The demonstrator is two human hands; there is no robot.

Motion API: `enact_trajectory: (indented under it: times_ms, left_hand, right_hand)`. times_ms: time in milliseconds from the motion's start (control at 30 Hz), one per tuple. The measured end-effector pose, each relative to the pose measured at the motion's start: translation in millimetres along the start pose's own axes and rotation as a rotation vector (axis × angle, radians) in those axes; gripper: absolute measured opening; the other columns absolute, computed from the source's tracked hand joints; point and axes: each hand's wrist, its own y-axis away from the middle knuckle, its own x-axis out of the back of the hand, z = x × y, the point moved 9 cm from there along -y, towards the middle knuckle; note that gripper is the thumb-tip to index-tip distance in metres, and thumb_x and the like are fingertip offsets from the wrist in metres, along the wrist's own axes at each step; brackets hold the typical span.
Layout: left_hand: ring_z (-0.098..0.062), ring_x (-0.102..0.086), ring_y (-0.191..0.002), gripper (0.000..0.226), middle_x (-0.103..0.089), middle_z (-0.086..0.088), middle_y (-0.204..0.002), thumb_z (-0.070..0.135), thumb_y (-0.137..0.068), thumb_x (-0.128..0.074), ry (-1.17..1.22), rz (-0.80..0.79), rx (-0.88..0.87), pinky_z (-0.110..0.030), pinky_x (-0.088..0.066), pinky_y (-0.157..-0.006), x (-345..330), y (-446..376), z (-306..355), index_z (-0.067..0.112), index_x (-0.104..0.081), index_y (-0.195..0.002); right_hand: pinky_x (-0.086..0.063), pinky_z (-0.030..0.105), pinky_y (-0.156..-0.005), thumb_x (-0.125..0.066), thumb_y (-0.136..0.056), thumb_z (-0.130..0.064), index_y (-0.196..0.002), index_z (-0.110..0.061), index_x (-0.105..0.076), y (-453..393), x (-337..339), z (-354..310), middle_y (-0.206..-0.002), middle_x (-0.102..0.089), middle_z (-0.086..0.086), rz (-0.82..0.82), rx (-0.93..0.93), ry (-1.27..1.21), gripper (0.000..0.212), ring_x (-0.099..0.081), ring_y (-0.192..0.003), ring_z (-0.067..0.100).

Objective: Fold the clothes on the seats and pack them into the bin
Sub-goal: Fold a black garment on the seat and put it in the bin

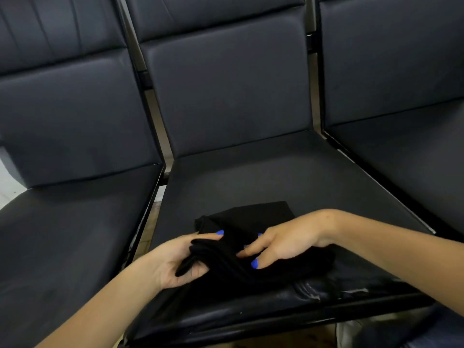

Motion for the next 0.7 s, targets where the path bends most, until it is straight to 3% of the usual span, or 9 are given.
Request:
enact_trajectory:
  times_ms: [67,167,267,333,467,633,700]
  left_hand:
    - [-0.018,-0.065,-0.049,0.007,-0.066,-0.013,-0.066,0.003,-0.077,-0.067,-0.061,-0.023,0.031,-0.024,-0.056,-0.047,-15,7,-6,-0.003,-0.068,-0.075]
    - [-0.020,-0.067,-0.049,0.022,-0.069,-0.013,-0.064,0.003,-0.079,-0.068,-0.213,0.029,-0.019,-0.023,-0.053,-0.041,-19,9,-5,0.002,-0.073,-0.058]
    - [-0.026,-0.070,-0.064,0.006,-0.072,-0.016,-0.079,0.003,-0.074,-0.070,-0.269,0.024,-0.060,-0.030,-0.058,-0.053,-23,11,-5,0.005,-0.075,-0.075]
    - [-0.028,-0.070,-0.071,0.019,-0.073,-0.017,-0.086,0.000,-0.078,-0.066,-0.313,0.065,-0.142,-0.031,-0.055,-0.055,-20,8,1,0.006,-0.071,-0.095]
    - [-0.026,-0.070,-0.082,0.035,-0.071,-0.019,-0.103,-0.009,-0.084,-0.051,-0.446,0.142,-0.333,-0.028,-0.054,-0.063,-15,10,19,0.008,-0.065,-0.111]
    - [-0.025,-0.070,-0.093,0.054,-0.072,-0.009,-0.107,-0.015,-0.088,-0.039,-0.519,0.124,-0.366,-0.030,-0.056,-0.067,-14,17,19,0.022,-0.058,-0.122]
    - [-0.024,-0.064,-0.105,0.068,-0.062,-0.006,-0.127,-0.017,-0.088,-0.033,-0.479,0.141,-0.357,-0.030,-0.054,-0.076,-15,16,16,0.027,-0.044,-0.139]
  right_hand:
    - [-0.024,0.029,-0.114,-0.047,-0.099,-0.030,-0.138,-0.032,-0.048,11,13,7,-0.143,-0.046,-0.010,0.062,-0.017,-0.106,0.040,-0.034,-0.136,0.010]
    - [-0.043,0.036,-0.100,-0.047,-0.097,-0.028,-0.133,-0.025,-0.053,20,49,32,-0.120,-0.062,-0.001,0.337,-0.103,-0.133,0.037,-0.053,-0.112,0.012]
    - [-0.053,0.034,-0.083,-0.052,-0.093,-0.032,-0.126,-0.014,-0.050,35,76,74,-0.121,-0.058,0.006,0.628,-0.335,0.026,0.037,-0.059,-0.102,0.023]
    - [-0.051,0.033,-0.071,-0.056,-0.092,-0.037,-0.122,-0.011,-0.045,35,62,99,-0.122,-0.053,0.009,0.557,-0.462,-0.108,0.041,-0.056,-0.098,0.023]
    - [-0.045,0.033,-0.081,-0.064,-0.089,-0.034,-0.132,-0.011,-0.042,26,40,109,-0.134,-0.046,0.009,0.451,-0.484,-0.295,0.053,-0.047,-0.103,0.022]
    - [-0.055,0.031,-0.060,-0.061,-0.088,-0.016,-0.105,-0.010,-0.059,28,45,112,-0.109,-0.063,0.012,0.503,-0.367,-0.666,0.018,-0.065,-0.088,0.026]
    - [-0.056,0.033,-0.065,-0.063,-0.087,-0.010,-0.101,-0.009,-0.060,33,46,115,-0.109,-0.064,0.014,0.515,-0.355,-0.732,0.014,-0.066,-0.090,0.028]
